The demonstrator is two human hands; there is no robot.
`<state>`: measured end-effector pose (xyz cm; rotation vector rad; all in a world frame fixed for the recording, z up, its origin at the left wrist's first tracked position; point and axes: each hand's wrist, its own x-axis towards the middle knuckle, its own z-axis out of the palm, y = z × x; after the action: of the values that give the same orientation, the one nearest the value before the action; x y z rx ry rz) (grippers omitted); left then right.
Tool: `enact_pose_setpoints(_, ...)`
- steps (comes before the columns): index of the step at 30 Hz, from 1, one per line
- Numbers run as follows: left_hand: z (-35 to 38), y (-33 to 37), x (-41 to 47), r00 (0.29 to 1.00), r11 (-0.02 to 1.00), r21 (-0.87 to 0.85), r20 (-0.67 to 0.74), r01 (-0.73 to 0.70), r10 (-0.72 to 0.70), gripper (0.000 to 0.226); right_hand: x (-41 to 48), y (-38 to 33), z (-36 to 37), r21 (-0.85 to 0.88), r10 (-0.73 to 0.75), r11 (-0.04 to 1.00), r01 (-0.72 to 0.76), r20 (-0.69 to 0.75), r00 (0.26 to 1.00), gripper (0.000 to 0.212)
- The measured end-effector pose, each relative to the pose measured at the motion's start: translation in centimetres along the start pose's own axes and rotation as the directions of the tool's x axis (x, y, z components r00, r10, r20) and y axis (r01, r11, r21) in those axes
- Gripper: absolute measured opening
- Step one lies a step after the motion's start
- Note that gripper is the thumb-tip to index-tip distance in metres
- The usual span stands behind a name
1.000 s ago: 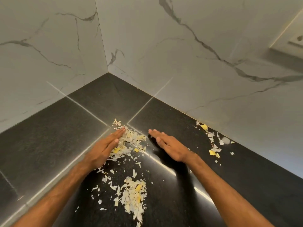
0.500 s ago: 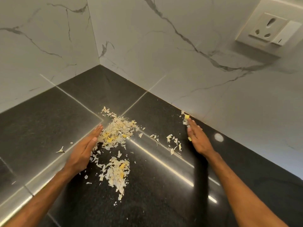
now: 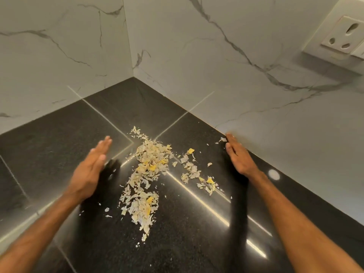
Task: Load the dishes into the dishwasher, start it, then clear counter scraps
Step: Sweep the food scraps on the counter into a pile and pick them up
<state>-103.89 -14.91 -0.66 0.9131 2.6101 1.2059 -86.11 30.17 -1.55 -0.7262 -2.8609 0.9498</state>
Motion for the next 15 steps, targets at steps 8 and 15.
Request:
enact_pose_setpoints(8, 1.2, -4.2, 0.4, 0.984, 0.9, 0.425, 0.098, 0.091, -0.146, 0.085, 1.5, -7.8, 6.4, -0.081, -0.309, 0.939, 0.334, 0.221, 0.925, 0.068)
enact_pose_setpoints(15, 4.2, 0.2, 5.3, 0.983, 0.998, -0.009, 0.168, -0.07, 0.07, 0.064, 6.9, -7.1, 5.0, 0.15, -0.135, 0.978, 0.143, -0.062, 0.989, 0.061)
